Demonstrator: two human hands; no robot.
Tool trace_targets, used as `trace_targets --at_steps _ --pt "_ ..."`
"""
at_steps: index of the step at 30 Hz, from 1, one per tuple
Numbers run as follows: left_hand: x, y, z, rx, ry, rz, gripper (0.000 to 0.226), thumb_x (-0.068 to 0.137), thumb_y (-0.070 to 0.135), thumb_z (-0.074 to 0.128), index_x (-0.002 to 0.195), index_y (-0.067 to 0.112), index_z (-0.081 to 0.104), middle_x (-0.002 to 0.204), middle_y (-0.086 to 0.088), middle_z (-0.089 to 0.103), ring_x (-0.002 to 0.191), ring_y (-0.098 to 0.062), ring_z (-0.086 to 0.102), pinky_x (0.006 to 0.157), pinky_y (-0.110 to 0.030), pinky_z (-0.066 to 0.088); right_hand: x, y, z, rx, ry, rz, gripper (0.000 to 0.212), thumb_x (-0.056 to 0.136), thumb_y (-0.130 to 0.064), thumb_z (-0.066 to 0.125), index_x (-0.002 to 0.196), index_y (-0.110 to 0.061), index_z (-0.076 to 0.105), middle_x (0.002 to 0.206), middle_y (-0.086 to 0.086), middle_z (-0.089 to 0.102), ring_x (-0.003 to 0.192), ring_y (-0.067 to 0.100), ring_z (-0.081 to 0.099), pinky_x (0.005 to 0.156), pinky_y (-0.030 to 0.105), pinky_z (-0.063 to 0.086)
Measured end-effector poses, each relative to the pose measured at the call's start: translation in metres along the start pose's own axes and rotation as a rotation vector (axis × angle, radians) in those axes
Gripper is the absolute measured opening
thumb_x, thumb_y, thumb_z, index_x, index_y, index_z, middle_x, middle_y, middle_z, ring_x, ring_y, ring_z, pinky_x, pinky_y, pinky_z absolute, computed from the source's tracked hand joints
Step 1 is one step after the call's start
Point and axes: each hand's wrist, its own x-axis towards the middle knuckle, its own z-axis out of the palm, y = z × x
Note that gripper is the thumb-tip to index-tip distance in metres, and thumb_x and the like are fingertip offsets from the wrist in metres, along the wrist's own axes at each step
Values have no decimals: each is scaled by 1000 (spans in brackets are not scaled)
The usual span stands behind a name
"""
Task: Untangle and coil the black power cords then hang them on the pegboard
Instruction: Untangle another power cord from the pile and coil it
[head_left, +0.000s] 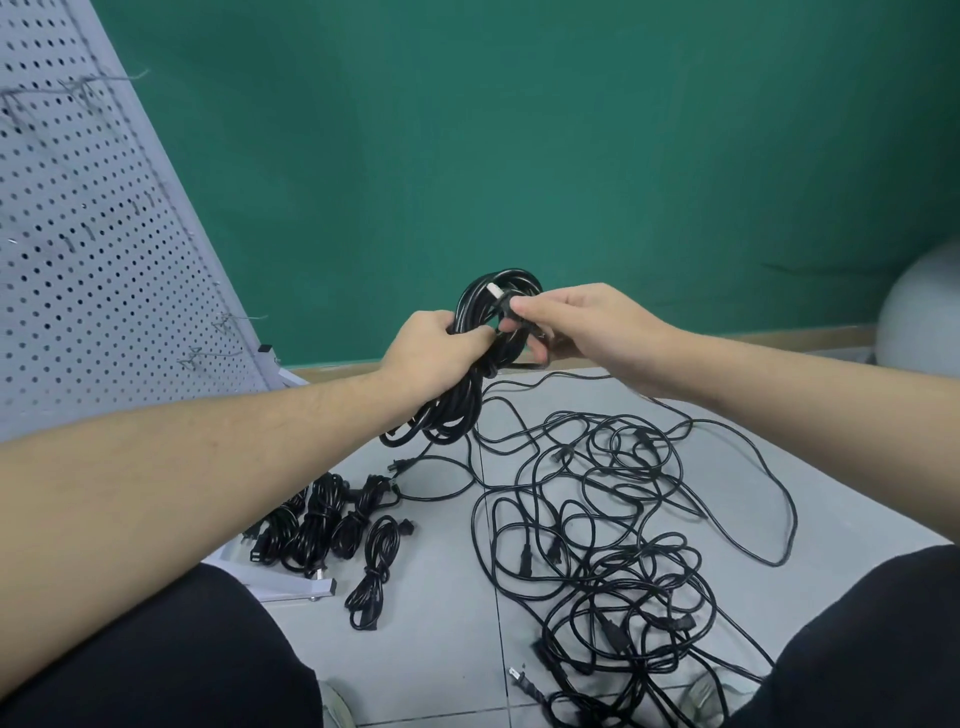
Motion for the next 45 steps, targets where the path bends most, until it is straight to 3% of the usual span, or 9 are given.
trace_targets --at_steps 2,8,15,19,23,29,37,42,45 --pt "-1 -1 -1 -39 42 -10 32 82 42 66 76 10 67 67 -1 74 60 -17 62 72 -40 58 1 1 0 -139 59 -11 34 101 -41 55 96 -17 79 63 -6 57 70 14 53 93 43 54" --pt "-2 5 -3 -87 75 17 41 69 60 64 79 21 68 75 4 74 75 -22 72 79 -44 61 -4 -7 8 -382 53 -100 35 101 -43 54 93 -18 76 62 -7 63 53 7 47 48 15 36" --pt "-4 8 3 -139 105 35 27 78 45 65 89 20 67 77 5 69 73 -23 67 77 -41 57 1 -8 12 -375 85 32 41 104 -42 46 79 -15 64 73 0 76 64 13 59 57 17 48" --pt "-2 11 3 -134 103 13 19 83 34 64 86 15 63 73 2 65 66 -19 59 76 -44 57 5 -4 14 -414 107 103 53 106 -51 27 95 -10 58 78 0 58 70 21 58 87 48 59" --pt "-6 15 6 -174 51 -1 15 82 30 63 87 16 59 79 -2 69 70 -19 62 76 -41 57 2 -6 10 -387 69 110 41 97 -53 20 88 -23 45 80 -4 43 62 18 56 92 54 55" --pt "-5 12 3 -136 47 3 11 88 26 62 89 19 54 75 5 61 67 -16 57 65 -32 47 -1 -12 5 -296 59 92 37 108 -33 34 86 -15 58 82 5 61 82 21 62 73 46 64" --pt "-12 17 8 -102 -2 82 40 68 47 62 90 14 63 78 -3 68 74 -18 64 86 -52 57 -3 -12 -1 -275 -31 127 40 105 -35 45 85 -10 69 78 9 74 74 18 66 65 41 63" --pt "-14 16 11 -101 51 66 19 82 35 65 95 22 57 89 1 68 89 -26 69 86 -49 57 3 -11 -7 -281 49 176 39 100 -36 56 82 -6 72 81 12 77 72 19 73 64 36 64" --pt "-13 16 14 -94 48 121 15 87 28 64 91 17 56 85 0 62 76 -24 64 76 -43 54 4 -9 -4 -269 29 147 43 101 -35 54 78 -5 72 80 13 77 72 21 74 66 37 64"
